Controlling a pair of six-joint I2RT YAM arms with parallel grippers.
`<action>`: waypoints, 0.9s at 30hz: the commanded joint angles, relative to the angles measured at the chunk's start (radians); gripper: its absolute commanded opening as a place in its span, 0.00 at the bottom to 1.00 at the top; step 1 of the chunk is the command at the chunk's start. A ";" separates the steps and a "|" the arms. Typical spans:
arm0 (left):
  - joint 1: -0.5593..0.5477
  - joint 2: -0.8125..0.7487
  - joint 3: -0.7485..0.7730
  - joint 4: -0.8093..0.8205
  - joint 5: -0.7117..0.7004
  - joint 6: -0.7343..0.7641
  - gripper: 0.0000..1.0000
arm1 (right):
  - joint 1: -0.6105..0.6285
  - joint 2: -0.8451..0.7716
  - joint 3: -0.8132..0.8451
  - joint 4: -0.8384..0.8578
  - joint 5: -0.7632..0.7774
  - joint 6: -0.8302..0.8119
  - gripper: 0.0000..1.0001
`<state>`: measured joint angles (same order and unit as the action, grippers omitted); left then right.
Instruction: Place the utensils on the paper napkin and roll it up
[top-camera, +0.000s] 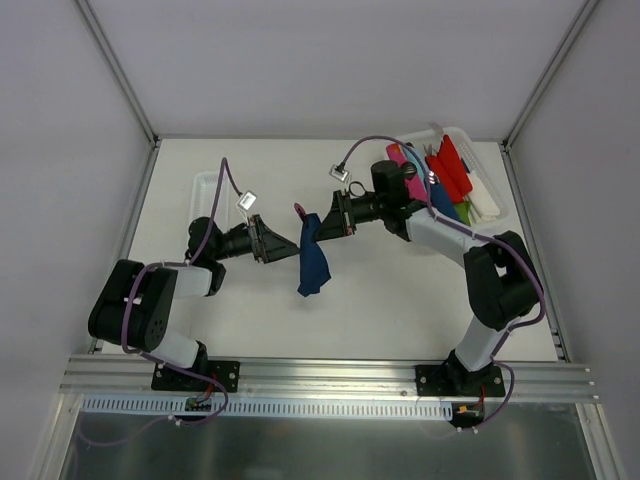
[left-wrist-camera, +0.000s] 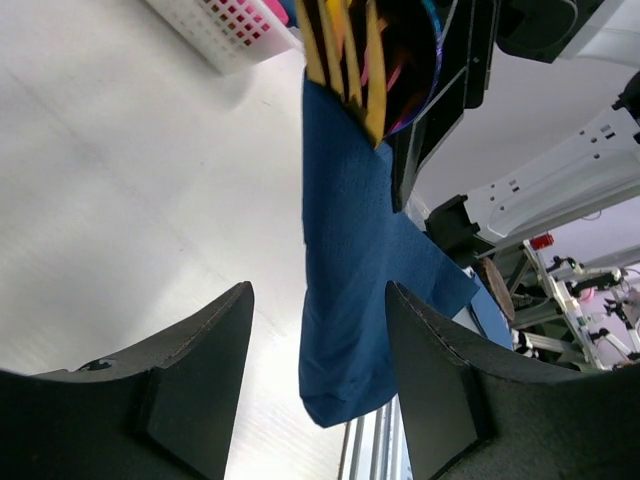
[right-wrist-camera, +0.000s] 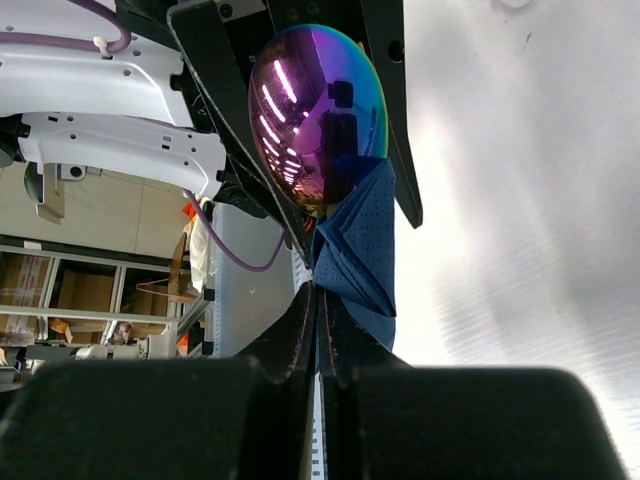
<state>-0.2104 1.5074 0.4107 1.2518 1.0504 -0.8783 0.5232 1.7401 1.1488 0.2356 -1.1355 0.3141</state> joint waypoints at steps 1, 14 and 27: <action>-0.023 -0.047 0.037 0.429 0.077 0.001 0.55 | 0.023 -0.056 0.002 0.041 -0.036 0.003 0.00; -0.101 -0.065 0.063 0.429 0.120 -0.016 0.50 | 0.074 -0.053 0.034 0.042 -0.044 0.011 0.00; -0.106 -0.105 0.068 0.429 0.123 -0.018 0.11 | 0.077 -0.048 0.054 0.064 -0.056 0.037 0.00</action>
<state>-0.3023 1.4433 0.4519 1.2507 1.1473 -0.9089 0.5945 1.7382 1.1568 0.2474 -1.1690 0.3340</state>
